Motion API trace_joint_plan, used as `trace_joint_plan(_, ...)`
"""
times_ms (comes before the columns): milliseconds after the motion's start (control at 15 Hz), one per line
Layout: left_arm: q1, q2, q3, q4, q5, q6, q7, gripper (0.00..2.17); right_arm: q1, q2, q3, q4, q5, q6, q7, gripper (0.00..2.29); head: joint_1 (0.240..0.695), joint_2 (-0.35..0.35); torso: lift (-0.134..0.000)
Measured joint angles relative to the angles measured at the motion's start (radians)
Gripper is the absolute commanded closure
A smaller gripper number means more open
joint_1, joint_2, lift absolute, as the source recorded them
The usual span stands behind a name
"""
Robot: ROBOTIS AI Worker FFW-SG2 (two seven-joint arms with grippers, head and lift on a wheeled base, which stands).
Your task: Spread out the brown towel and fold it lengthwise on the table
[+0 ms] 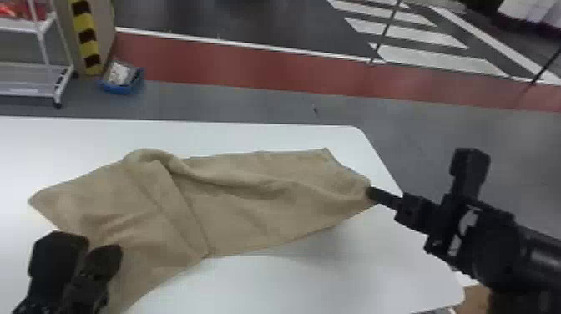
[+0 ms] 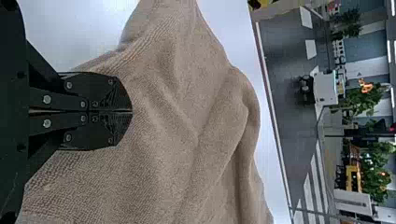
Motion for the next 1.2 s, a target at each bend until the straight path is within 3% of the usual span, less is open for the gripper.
trace_joint_plan(467, -0.171, -0.006, 0.023, 0.153, -0.024, -0.033, 0.036, 1.75, 0.004, 0.000, 0.056, -0.012, 0.001, -0.003, -0.006, 1.51, 0.695, -0.176, -0.124)
trace_joint_plan(667, -0.143, -0.009, 0.058, 0.091, -0.022, -0.111, 0.057, 1.41, 0.017, 0.000, 0.066, -0.012, 0.002, -0.021, -0.006, 1.51, 0.695, -0.157, -0.124)
trace_joint_plan(800, -0.089, -0.007, 0.093, 0.005, -0.018, -0.146, 0.056, 1.04, 0.023, 0.000, 0.063, -0.008, 0.000, -0.051, -0.006, 1.51, 0.695, -0.152, -0.124)
trace_joint_plan(1000, 0.005, 0.002, 0.134, -0.121, -0.017, -0.145, 0.044, 1.04, 0.025, 0.000, 0.054, 0.016, 0.000, -0.081, -0.005, 1.51, 0.695, -0.150, -0.124)
trace_joint_plan(1200, 0.062, 0.004, 0.147, -0.152, -0.019, -0.140, 0.040, 0.98, 0.019, 0.000, 0.057, 0.041, 0.008, -0.091, -0.005, 1.51, 0.695, -0.149, -0.124)
